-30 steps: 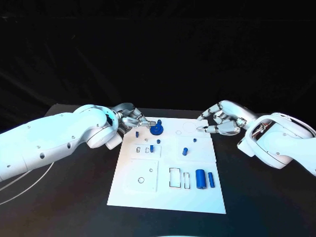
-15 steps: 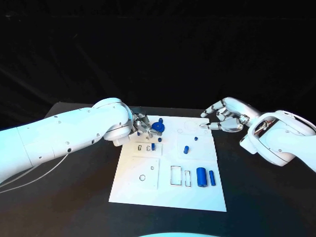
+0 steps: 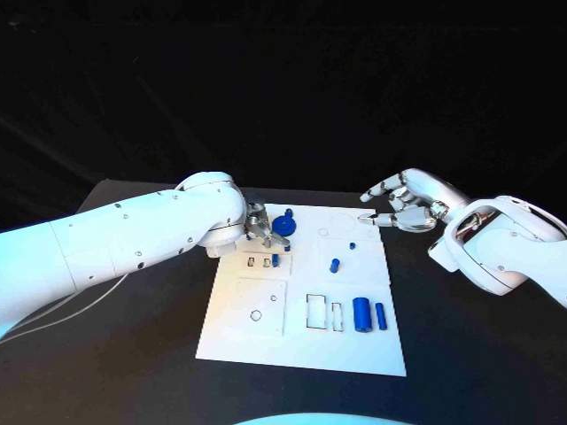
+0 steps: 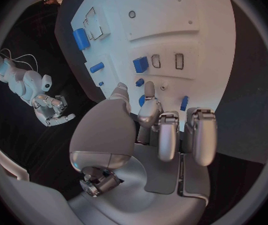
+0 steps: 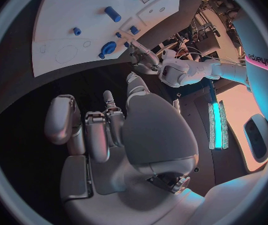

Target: Assemble the parts on the task board

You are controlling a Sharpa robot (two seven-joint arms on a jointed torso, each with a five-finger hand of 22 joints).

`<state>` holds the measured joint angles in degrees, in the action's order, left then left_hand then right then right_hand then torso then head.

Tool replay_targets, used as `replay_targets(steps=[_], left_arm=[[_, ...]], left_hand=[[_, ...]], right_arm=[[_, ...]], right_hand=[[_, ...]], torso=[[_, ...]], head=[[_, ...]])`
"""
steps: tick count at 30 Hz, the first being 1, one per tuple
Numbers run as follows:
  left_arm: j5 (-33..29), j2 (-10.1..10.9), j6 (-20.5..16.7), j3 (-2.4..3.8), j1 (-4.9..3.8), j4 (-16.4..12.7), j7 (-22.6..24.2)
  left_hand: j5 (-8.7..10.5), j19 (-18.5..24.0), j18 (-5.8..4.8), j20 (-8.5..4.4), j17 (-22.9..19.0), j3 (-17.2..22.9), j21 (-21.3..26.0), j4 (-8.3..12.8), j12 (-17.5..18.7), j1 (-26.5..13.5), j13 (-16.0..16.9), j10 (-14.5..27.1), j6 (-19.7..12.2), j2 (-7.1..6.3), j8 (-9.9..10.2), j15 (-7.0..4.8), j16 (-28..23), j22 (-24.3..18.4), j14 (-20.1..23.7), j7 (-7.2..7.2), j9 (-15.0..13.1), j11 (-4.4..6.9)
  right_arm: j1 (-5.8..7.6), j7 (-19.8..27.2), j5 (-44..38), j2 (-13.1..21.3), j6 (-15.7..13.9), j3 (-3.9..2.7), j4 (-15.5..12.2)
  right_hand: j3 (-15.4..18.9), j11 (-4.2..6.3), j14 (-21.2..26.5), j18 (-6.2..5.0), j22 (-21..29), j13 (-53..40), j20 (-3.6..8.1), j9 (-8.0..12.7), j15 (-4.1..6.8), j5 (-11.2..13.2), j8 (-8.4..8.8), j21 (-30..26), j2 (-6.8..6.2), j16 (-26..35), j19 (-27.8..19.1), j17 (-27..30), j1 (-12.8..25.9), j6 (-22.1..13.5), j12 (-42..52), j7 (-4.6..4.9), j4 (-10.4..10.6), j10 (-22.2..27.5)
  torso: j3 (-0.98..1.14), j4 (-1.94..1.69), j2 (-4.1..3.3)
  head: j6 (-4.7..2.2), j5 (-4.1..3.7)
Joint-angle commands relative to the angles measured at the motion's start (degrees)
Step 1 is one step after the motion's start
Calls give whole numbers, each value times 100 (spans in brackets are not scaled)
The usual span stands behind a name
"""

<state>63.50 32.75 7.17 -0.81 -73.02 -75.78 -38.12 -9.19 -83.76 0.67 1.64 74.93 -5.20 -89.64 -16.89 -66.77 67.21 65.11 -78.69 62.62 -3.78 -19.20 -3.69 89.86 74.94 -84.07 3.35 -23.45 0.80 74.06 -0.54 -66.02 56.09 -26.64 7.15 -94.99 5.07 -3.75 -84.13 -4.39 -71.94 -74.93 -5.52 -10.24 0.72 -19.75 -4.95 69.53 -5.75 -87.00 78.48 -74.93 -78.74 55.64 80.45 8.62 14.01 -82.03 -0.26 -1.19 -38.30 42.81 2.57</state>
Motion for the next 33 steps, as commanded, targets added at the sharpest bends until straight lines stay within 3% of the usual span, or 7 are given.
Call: replay_targets(steps=[1, 8, 12, 16, 20, 29, 33], left_arm=[[158, -35, 249, -1, -6, 17, -169], [67, -93, 436, -14, -2, 57, -166], [41, -132, 489, -30, 0, 91, -167], [10, -158, 554, -38, 0, 121, -177], [-49, -179, 617, -49, -1, 132, -191], [-153, -225, 717, -57, -1, 145, -181], [-165, -240, 750, -58, -1, 154, -180]], left_hand=[[36, -624, -67, -11, 1507, -34, -36, 9, -17, -66, -2, -14, -46, 13, -27, -47, 14, 1506, -593, -6, -10, 4], [33, -624, -67, -11, 1507, -33, -36, 11, -9, -70, -10, -3, -56, 35, -40, -48, 14, 1506, -593, -8, -36, 5], [22, -624, -67, -11, 1507, -27, -36, 16, 42, -57, -63, 33, -72, 67, -53, -48, 14, 1506, -593, -8, -66, 5], [14, -624, -67, -10, 1507, -22, -36, 20, 53, -39, -73, 48, -89, 97, -65, -47, 14, 1506, -593, -7, -95, 4], [-13, -624, -67, -8, 1507, 0, -36, 31, 83, 48, -101, 83, -135, 146, -90, -44, 14, 1506, -593, -3, -161, 0], [-48, -624, -67, -4, 1507, 68, -36, 33, 77, 167, -94, 94, -176, 201, -126, -42, 14, 1506, -593, -3, -244, 0], [-51, -624, -67, -3, 1507, 84, -36, 34, 68, 188, -86, 91, -180, 203, -134, -42, 14, 1506, -593, -3, -261, 1]], right_arm=[[-10, 40, -159, -2, -54, 0, -10], [-16, 23, -192, -20, -37, 0, 6], [-26, 43, -188, -43, -46, 0, 15], [-39, 68, -166, -62, -70, 0, 23], [-46, 118, -97, -69, -161, 0, 23], [-49, 203, 7, -106, -315, 0, 31], [-50, 220, 37, -116, -338, -1, 35]], right_hand=[[20, -5, -417, -71, 11, -525, -14, -3, -33, -53, -2, -42, -18, 18, -42, -853, -29, -3, 20, -4, 17, -9], [35, 1, -409, -81, 46, -505, -14, -11, -29, -104, -23, -90, -13, 37, -62, -821, -17, 25, 2, -11, 42, 5], [71, 1, -337, -155, 321, -294, -13, -10, -27, -125, -22, -436, -23, 182, -250, -561, 4, -1, -209, -9, 100, 184], [80, -2, -288, -199, 499, -175, -14, -8, -29, -130, -19, -672, -18, 291, -367, -390, -24, -30, -331, -5, 132, 284], [89, 0, -94, -349, 1131, 342, -16, -16, -25, -145, -42, -1499, -11, 714, -783, 222, -85, -46, -859, -5, 191, 713], [103, -21, 138, -530, 2001, 815, -28, -34, -58, -185, -105, -2677, -11, 1287, -1311, 923, -150, -104, -1316, 13, 222, 1085], [101, -21, 181, -577, 2240, 926, -41, -38, -50, -198, -122, -3000, -5, 1407, -1455, 1056, -167, -118, -1417, 13, 221, 1169]], torso=[[-4, -2, 1], [3, -16, -5], [10, -15, -6], [-2, -20, -3], [3, -23, -4], [-5, -20, -15], [-5, -34, -10]], head=[[-3, -8], [22, -14], [48, 19], [60, 10], [91, 5], [99, 17], [107, 23]])
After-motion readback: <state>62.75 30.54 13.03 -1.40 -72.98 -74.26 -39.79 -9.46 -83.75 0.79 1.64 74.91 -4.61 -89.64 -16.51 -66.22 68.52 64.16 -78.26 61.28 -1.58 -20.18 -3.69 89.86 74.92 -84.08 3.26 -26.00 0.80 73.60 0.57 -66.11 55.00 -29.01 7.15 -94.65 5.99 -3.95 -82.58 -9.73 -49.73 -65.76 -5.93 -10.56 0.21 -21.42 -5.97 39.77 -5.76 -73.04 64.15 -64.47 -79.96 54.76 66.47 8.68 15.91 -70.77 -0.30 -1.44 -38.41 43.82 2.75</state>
